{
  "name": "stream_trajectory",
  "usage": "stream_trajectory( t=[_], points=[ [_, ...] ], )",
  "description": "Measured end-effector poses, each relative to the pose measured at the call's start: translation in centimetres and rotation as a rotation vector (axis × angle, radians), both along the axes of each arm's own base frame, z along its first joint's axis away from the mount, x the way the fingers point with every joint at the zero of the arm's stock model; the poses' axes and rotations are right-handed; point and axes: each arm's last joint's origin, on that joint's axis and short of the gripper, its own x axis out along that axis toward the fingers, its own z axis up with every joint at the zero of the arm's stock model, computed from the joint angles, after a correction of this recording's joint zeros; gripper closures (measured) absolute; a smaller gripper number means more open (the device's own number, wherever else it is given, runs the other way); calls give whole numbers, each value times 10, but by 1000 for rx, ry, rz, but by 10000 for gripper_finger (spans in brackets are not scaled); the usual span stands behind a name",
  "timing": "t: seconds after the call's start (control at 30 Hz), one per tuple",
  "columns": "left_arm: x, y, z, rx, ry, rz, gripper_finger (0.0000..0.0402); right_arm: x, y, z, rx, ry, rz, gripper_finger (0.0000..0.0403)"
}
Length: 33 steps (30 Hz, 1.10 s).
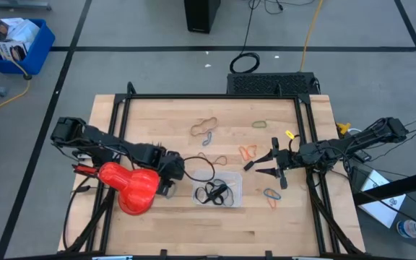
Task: Pick and place rubber bands into bin
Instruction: Put the bottom left blue rubber band into the bin
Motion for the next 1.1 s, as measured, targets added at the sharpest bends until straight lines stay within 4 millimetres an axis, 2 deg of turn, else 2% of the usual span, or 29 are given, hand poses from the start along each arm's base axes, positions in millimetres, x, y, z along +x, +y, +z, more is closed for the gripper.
stream_trajectory(
  t=[0.43,0.63,0.8,1.1],
  points=[
    [-5,-9,-20,40,66,-40,215,0,0,0,-1,-1,0,261],
    [3,-13,-31,32,69,-3,215,0,0,0,-3,1,0,261],
    [3,-12,-29,9,57,77,215,0,0,0,0,0,-1,261],
    [4,-13,-23,-11,15,78,215,0,0,0,0,0,-1,261]
  ],
)
